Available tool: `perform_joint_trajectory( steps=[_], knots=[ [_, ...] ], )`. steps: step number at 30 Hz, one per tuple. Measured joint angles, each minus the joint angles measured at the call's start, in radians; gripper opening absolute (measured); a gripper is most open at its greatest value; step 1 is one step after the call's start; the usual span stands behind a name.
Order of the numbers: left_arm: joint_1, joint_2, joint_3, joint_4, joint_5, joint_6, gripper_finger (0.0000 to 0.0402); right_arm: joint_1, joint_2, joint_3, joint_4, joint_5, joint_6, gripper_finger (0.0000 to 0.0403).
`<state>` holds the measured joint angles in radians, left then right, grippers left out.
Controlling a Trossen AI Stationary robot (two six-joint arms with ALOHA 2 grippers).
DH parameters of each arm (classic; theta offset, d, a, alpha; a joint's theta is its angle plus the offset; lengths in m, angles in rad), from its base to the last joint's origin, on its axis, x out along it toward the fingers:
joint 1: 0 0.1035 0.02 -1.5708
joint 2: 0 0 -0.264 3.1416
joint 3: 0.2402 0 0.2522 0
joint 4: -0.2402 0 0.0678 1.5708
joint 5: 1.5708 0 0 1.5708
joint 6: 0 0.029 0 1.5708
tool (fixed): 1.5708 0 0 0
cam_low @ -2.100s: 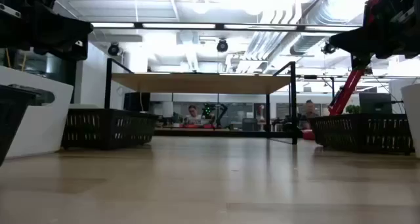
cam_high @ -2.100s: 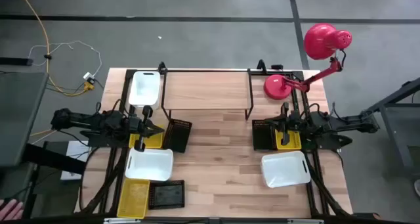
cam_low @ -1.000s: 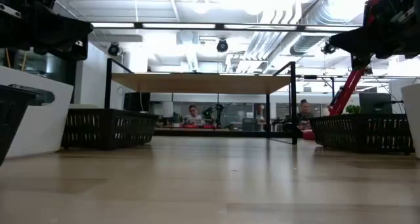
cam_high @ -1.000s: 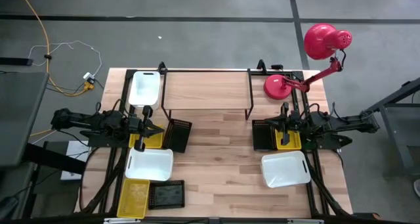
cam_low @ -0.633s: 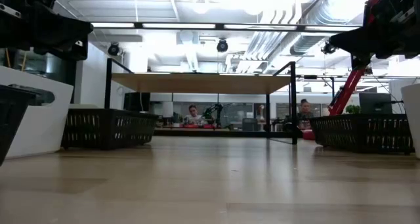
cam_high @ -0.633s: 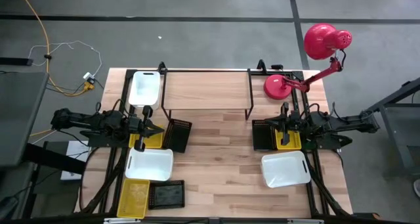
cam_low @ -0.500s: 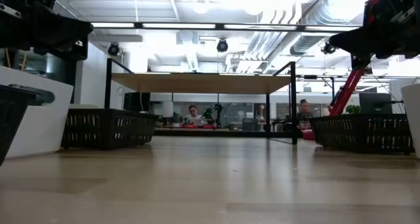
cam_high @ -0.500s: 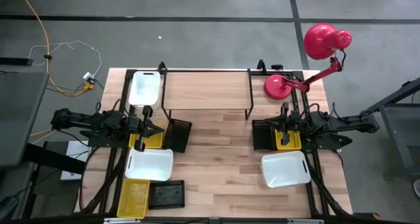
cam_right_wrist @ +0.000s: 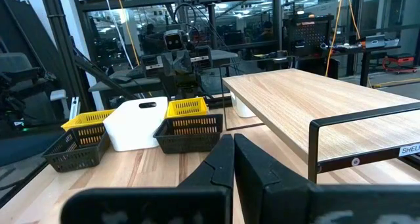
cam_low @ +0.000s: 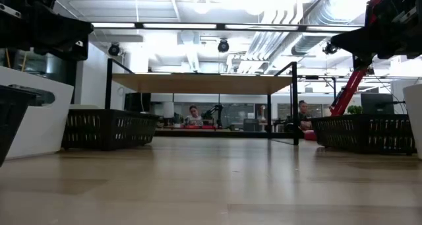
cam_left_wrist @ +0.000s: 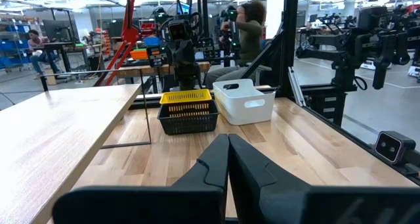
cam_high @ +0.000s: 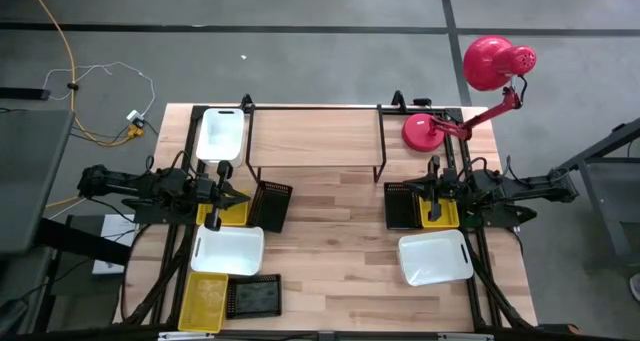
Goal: Stack baskets on shelf by color
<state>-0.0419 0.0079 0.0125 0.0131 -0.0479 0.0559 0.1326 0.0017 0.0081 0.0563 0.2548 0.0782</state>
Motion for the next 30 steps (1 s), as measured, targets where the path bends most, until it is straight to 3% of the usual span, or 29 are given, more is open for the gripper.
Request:
perform_joint_trajectory(
  steps=[18,21,23,26,30],
  knots=[
    [0.0,0.0,0.0,0.0,0.0,0.0,0.0,0.0,0.0,0.0,0.0,0.0,0.0,0.0],
    [0.0,0.0,0.0,0.0,0.0,0.0,0.0,-0.002,0.002,0.0,0.024,0.045,-0.023,0.0],
    [0.0,0.0,0.0,0.0,0.0,0.0,0.0,-0.002,0.004,0.0,0.113,0.05,0.062,0.0],
    [0.0,0.0,0.0,0.0,0.0,0.0,0.0,-0.002,0.003,0.0,0.354,0.032,0.332,0.0],
    [0.0,0.0,0.0,0.0,0.0,0.0,0.0,-0.007,0.004,0.009,0.593,0.161,0.476,0.0]
  ],
)
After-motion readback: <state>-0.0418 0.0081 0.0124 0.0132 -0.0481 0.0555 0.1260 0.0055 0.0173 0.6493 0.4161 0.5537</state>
